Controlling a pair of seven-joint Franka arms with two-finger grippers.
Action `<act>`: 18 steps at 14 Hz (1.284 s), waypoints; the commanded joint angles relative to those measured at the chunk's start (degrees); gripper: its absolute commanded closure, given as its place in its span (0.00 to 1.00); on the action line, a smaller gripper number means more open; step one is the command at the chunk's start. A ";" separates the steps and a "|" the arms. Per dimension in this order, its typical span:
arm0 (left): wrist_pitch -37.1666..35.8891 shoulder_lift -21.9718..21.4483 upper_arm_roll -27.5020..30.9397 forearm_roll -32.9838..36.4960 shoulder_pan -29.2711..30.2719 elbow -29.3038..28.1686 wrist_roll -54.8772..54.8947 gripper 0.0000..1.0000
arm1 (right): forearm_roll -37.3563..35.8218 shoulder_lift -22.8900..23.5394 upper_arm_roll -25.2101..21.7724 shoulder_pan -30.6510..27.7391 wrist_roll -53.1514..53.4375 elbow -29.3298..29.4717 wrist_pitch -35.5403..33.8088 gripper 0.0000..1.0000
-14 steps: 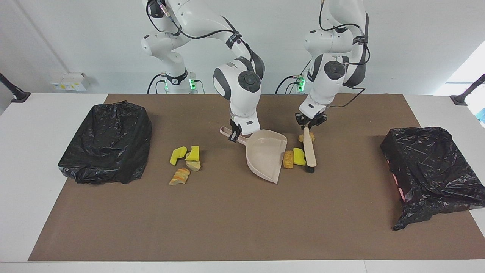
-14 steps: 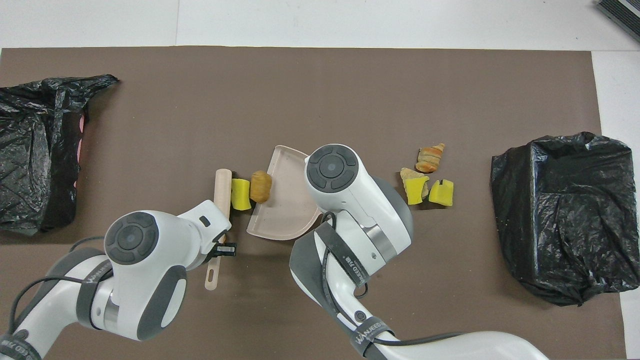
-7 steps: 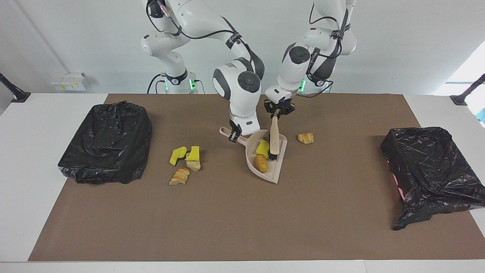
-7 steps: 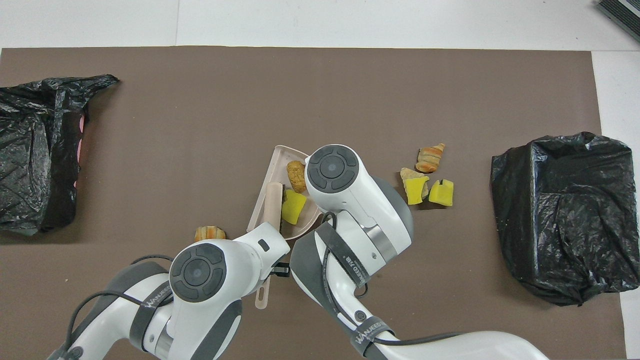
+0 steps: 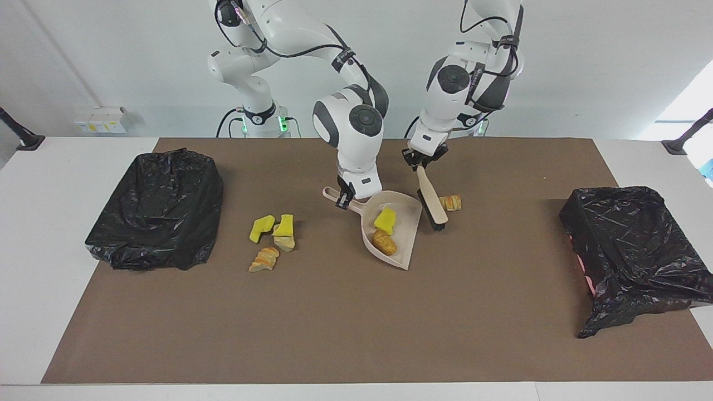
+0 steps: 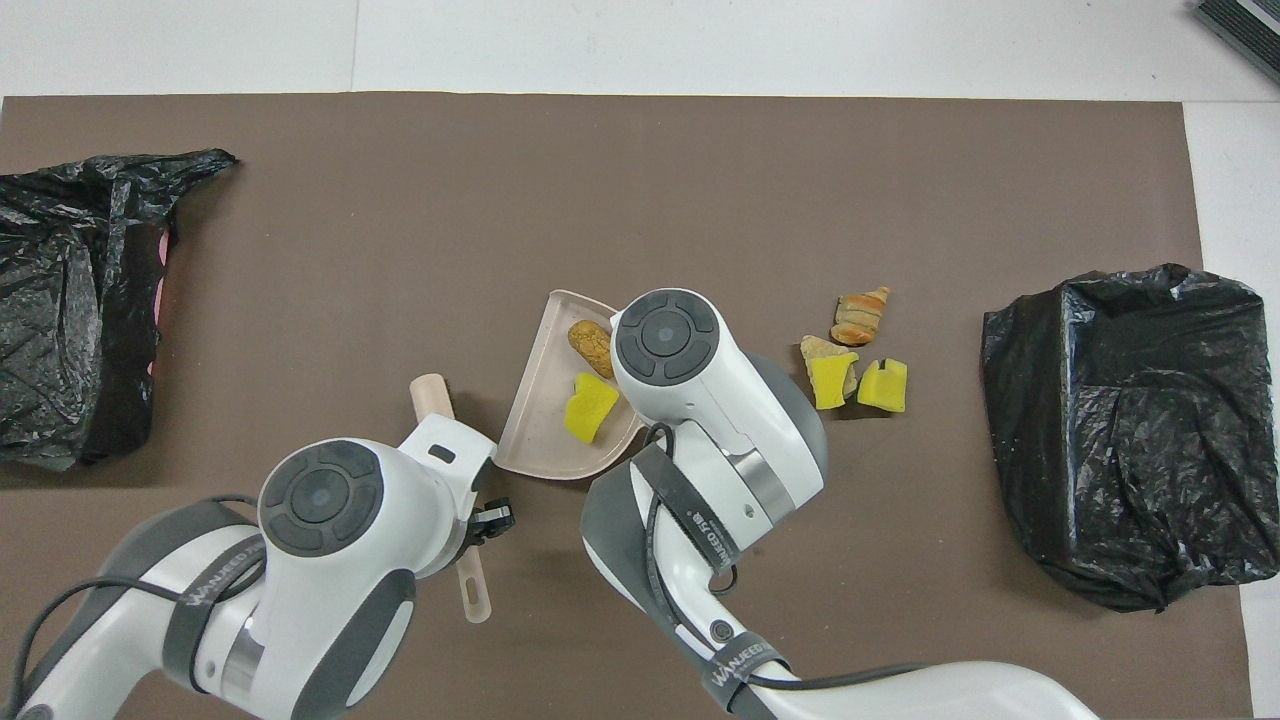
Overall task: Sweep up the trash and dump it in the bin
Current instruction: 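Sweep the pieces into the dustpan with the brush in the left gripper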
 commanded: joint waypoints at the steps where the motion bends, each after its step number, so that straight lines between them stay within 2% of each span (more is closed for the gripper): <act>1: -7.72 -3.53 -0.44 2.07 2.48 -0.88 -4.80 1.00 | -1.20 -1.62 0.32 -0.45 -3.19 -1.56 -0.24 1.00; 3: -9.86 -6.33 -0.53 2.16 3.54 -3.59 -7.62 1.00 | -2.42 -1.88 0.23 -0.54 -8.79 -1.56 -0.33 1.00; 5: -8.81 -9.24 -0.70 2.16 3.45 -7.55 -7.72 1.00 | -3.13 -1.97 0.32 -0.54 -10.31 -1.82 0.28 1.00; 6: -7.06 -8.81 -0.79 2.16 3.28 -8.52 -7.20 1.00 | -3.13 -2.14 0.32 -0.45 -10.14 -2.78 1.15 1.00; 8: -0.49 -6.88 -0.88 2.16 2.75 -10.45 -6.67 1.00 | -3.13 -2.85 0.32 -0.36 -9.88 -4.98 3.17 1.00; 11: 3.58 -5.21 -0.96 1.38 1.97 -10.64 0.08 1.00 | -3.13 -3.20 0.23 -0.45 -9.88 -6.04 3.89 1.00; 12: 5.24 -4.68 -0.96 0.50 0.39 -10.55 1.58 1.00 | -3.13 -3.20 0.23 -0.54 -9.88 -6.04 3.89 1.00; 15: 15.51 1.45 -1.05 -1.62 -5.32 -8.72 1.95 1.00 | -3.13 -3.11 0.14 -0.80 -9.79 -6.04 3.89 1.00; 18: 17.99 4.28 -1.05 -3.55 -10.24 -5.11 2.04 1.00 | -3.13 -3.02 0.14 -1.51 -9.70 -6.04 3.89 1.00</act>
